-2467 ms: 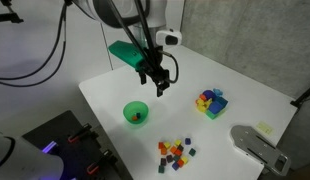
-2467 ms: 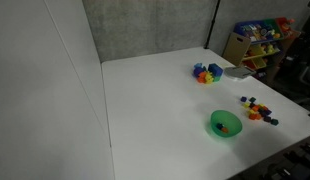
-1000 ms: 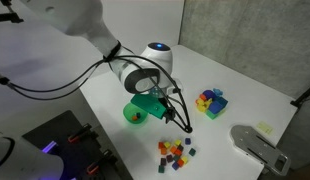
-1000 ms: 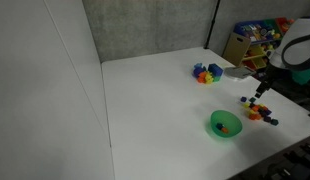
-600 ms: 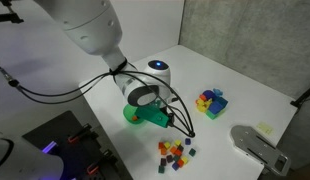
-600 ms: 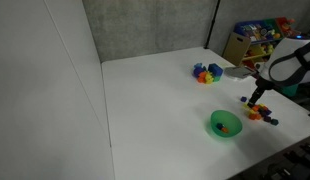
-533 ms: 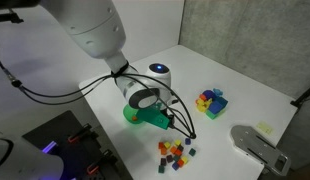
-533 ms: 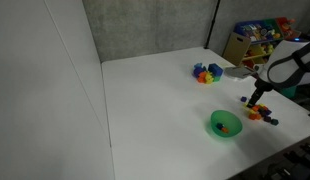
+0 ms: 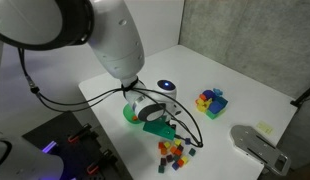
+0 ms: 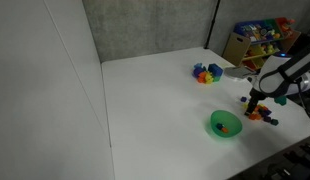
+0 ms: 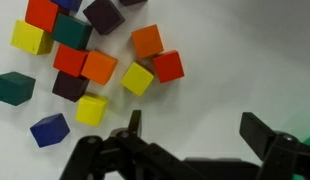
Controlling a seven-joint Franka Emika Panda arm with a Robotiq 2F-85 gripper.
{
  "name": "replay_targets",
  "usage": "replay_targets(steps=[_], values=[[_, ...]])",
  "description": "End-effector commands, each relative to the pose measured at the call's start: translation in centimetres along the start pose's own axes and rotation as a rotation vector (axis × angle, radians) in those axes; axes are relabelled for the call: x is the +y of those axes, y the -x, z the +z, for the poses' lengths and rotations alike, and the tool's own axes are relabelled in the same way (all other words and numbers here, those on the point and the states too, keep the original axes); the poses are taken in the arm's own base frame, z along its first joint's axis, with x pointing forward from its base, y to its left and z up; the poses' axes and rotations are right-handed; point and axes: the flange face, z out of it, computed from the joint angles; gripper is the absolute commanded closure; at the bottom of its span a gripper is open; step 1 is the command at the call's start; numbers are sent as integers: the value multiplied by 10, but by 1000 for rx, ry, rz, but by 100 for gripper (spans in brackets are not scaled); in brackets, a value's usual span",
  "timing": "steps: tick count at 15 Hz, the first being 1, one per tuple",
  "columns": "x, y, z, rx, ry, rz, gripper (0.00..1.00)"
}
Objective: Pick up a small red block and put it in the green bowl
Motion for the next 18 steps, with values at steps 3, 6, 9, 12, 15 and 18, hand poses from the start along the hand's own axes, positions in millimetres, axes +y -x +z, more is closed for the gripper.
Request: replay_targets(steps=[3, 6, 9, 12, 15, 18], values=[[6, -3, 16, 32, -8, -54, 0], [1, 1, 24, 39, -22, -61, 0], [1, 9, 28, 41, -24, -73, 0], [4, 18, 30, 49, -14, -77, 0], [8, 26, 35, 46, -11, -79, 0], [12, 32, 37, 41, -9, -76, 0]])
